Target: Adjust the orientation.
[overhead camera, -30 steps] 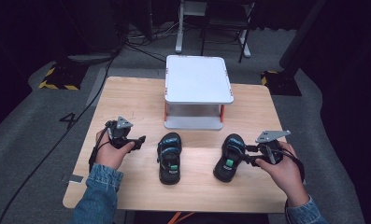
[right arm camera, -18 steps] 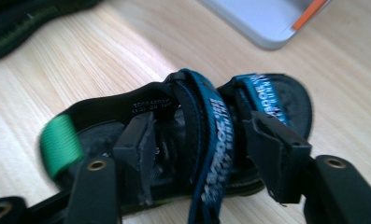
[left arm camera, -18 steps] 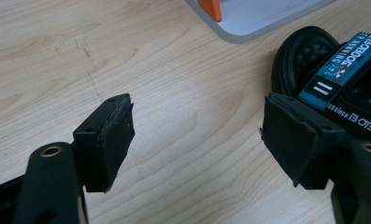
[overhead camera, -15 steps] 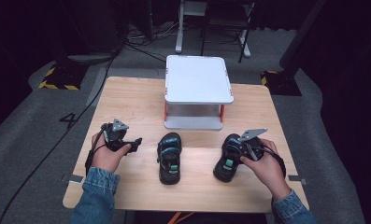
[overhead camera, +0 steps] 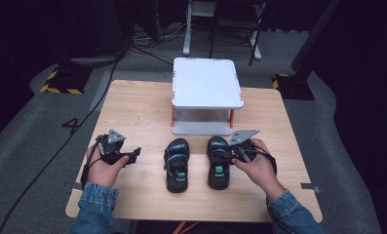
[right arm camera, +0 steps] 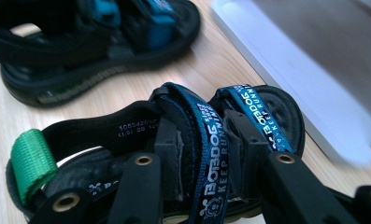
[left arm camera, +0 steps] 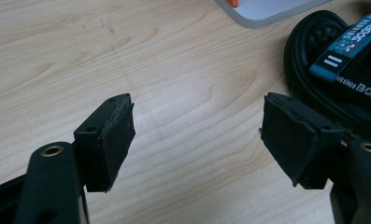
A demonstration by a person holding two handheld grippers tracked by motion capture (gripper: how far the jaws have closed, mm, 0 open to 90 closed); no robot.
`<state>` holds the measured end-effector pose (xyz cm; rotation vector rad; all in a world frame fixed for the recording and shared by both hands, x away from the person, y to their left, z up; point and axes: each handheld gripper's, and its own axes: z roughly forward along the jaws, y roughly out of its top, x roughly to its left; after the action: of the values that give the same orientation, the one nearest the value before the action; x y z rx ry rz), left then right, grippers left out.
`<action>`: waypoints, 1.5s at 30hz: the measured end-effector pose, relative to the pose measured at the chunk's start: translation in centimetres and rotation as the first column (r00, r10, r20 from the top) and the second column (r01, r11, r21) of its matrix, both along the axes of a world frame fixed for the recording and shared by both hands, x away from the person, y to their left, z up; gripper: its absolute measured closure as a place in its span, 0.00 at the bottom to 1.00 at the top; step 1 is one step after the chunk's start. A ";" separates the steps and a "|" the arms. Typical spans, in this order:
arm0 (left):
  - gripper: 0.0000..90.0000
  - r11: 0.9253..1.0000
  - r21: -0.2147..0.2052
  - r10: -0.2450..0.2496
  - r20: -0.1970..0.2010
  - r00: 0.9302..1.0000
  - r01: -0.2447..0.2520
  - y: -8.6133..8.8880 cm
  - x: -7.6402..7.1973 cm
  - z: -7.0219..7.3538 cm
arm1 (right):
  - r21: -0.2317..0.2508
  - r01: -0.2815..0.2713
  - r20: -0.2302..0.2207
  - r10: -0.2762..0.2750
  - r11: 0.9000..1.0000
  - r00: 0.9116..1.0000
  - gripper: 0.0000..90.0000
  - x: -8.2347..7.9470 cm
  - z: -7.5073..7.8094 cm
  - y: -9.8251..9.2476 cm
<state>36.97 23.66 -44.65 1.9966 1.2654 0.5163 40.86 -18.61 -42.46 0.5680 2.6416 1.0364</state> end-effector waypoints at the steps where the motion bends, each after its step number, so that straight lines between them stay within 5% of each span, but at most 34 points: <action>1: 0.29 1.000 0.000 0.010 -0.002 1.000 -0.010 0.3 -0.3 0.0 | 0.002 -0.022 0.002 0.022 1.000 1.000 0.76 0.1 -0.2 0.6; 9: 0.30 0.998 0.001 0.065 -0.016 0.998 -0.065 1.8 -2.1 -0.4 | 0.049 -0.124 -0.023 0.125 0.991 0.992 0.76 0.6 -1.2 4.7; 11: 0.30 0.998 0.004 0.067 -0.013 0.998 -0.067 2.0 -2.3 -0.4 | 0.093 -0.147 -0.023 0.150 0.985 0.988 0.76 0.7 -1.2 5.3; 15: 0.30 0.997 -0.002 0.073 -0.015 0.997 -0.073 2.1 -2.4 -0.5 | 0.073 -0.180 0.031 0.178 0.981 0.983 0.76 1.2 -1.2 6.0; 19: 0.30 0.998 0.005 0.058 -0.017 0.998 -0.058 1.8 -2.1 -0.6 | 0.086 -0.176 0.029 0.174 0.981 0.984 0.75 1.4 -1.8 5.9; 24: 0.30 0.999 0.004 0.043 -0.020 0.999 -0.043 1.2 -1.5 -0.6 | 0.072 -0.139 -0.004 0.140 0.988 0.990 0.73 1.3 -1.8 5.2; 28: 0.30 1.000 0.004 0.029 -0.018 0.999 -0.029 0.8 -0.9 -0.5 | 0.094 -0.109 -0.002 0.110 0.990 0.994 0.56 0.8 -1.5 4.7; 38: 0.29 0.999 -0.036 0.009 -0.021 1.000 -0.010 1.1 -0.5 -0.4 | 0.170 -0.049 0.024 0.045 0.984 0.999 0.42 -1.2 1.2 2.9; 45: 0.28 0.997 -0.071 0.006 0.004 1.000 -0.005 1.8 -1.5 -0.5 | 0.213 0.060 0.008 -0.063 0.975 0.998 0.29 -2.1 1.8 2.3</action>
<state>35.42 25.50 -45.16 1.9330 1.2697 0.4719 38.72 -16.33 -40.64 0.6784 2.4993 1.3085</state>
